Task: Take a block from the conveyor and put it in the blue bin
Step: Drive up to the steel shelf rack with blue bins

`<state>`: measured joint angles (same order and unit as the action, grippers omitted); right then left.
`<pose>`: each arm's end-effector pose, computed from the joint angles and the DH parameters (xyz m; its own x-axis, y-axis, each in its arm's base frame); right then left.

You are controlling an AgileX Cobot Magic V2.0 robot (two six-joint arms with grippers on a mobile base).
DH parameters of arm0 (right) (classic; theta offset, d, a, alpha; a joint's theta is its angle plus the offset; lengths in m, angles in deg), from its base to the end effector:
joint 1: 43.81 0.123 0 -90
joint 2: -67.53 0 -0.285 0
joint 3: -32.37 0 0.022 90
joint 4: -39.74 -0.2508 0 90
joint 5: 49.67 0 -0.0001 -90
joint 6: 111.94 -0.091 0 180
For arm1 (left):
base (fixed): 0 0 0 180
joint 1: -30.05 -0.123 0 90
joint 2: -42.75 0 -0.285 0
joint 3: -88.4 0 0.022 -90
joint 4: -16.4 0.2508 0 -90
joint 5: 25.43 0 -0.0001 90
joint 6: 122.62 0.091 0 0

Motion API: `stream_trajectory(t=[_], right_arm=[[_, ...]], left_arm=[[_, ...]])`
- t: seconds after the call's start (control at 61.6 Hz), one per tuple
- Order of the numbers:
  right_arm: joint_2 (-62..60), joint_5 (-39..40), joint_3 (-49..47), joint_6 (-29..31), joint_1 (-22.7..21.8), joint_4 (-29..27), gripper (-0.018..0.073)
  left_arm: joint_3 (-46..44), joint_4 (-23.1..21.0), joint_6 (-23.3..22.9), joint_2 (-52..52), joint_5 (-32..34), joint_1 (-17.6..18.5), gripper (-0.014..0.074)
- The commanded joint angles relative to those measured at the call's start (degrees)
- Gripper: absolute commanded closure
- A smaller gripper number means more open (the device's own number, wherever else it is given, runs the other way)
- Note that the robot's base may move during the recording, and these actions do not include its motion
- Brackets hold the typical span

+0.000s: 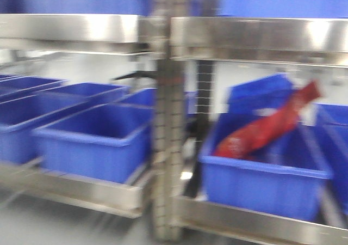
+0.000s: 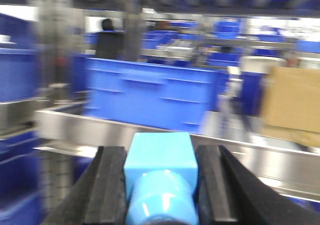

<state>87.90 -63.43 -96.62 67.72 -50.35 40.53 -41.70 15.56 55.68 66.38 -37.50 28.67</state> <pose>0.0538 -0.0065 0.3307 0.0833 -0.0171 -0.9964 0.1178 0.9930 -0.0072 0.0639 0.0013 0.3363 0.0776 -0.0421 -0.9961 -0.0176 0.9989 -0.0436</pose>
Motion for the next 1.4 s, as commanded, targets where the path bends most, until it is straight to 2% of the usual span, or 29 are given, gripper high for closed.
stream_trajectory(t=[0.0,1.381], right_arm=[[-0.18,1.36,-0.43,0.35,0.09,0.47,0.0721],[-0.18,1.36,-0.43,0.35,0.09,0.47,0.0721]], left_arm=[[-0.06,-0.38,0.03,-0.22,1.04,-0.24,0.0707],[-0.06,-0.38,0.03,-0.22,1.04,-0.24,0.0707]])
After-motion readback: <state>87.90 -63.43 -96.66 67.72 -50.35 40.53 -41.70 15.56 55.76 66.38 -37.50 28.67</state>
